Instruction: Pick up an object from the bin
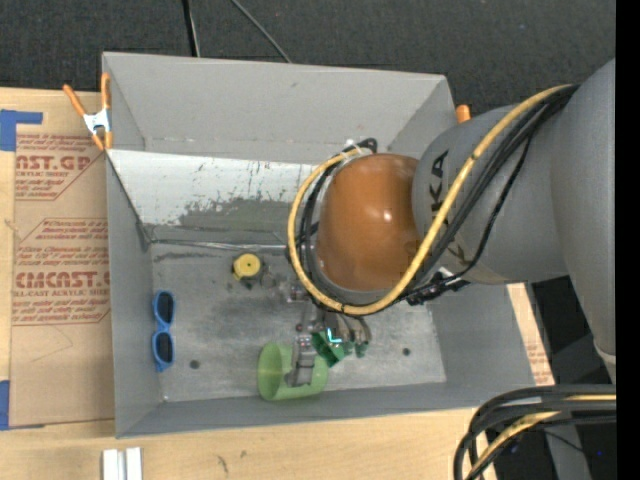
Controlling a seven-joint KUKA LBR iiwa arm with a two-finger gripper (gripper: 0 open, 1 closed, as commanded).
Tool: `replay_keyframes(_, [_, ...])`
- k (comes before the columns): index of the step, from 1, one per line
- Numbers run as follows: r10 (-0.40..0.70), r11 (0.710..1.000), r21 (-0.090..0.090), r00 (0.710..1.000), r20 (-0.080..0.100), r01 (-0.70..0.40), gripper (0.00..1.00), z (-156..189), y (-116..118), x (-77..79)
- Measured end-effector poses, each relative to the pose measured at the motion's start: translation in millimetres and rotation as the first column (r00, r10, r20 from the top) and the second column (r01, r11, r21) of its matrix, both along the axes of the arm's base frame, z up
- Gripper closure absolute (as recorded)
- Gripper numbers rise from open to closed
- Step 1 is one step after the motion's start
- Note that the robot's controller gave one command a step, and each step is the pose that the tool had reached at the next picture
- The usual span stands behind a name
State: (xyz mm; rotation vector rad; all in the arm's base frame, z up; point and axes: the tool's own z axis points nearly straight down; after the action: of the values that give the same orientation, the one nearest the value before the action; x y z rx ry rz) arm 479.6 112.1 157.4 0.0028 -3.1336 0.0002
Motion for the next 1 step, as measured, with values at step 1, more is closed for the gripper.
replay_keyframes(1, [0.210, 0.978, 0.004, 0.978, -0.006, -0.210, 0.00, -80.6, -25.8, 4.3])
